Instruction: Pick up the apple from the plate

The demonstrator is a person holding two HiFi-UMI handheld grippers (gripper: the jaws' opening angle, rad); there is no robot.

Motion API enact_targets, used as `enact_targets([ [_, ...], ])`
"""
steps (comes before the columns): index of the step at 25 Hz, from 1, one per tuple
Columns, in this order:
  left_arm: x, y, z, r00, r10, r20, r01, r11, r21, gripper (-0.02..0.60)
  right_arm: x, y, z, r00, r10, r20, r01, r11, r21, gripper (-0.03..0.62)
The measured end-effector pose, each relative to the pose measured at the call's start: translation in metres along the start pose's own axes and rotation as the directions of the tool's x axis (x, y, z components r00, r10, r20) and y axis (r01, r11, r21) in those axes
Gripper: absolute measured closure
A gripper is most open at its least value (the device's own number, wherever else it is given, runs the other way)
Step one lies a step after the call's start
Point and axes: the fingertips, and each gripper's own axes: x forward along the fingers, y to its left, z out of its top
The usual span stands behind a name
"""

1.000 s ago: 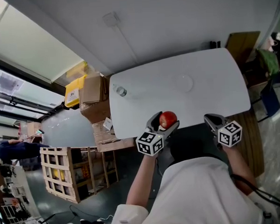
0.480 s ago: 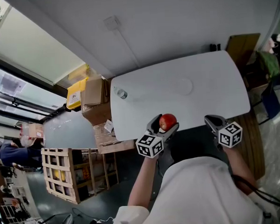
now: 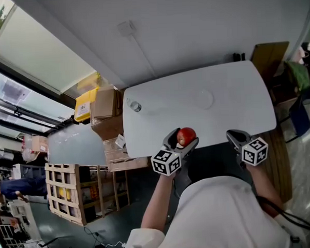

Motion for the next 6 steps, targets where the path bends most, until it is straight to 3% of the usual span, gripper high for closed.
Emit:
enact_targets([
  [6, 0.0010, -0.0024, -0.0056, 1.000, -0.006, -0.011, 0.006, 1.000, -0.005, 0.176, 0.0002, 0.0000, -0.0025, 1.000, 0.006, -0.003, -0.006, 1.000, -0.001, 0.559],
])
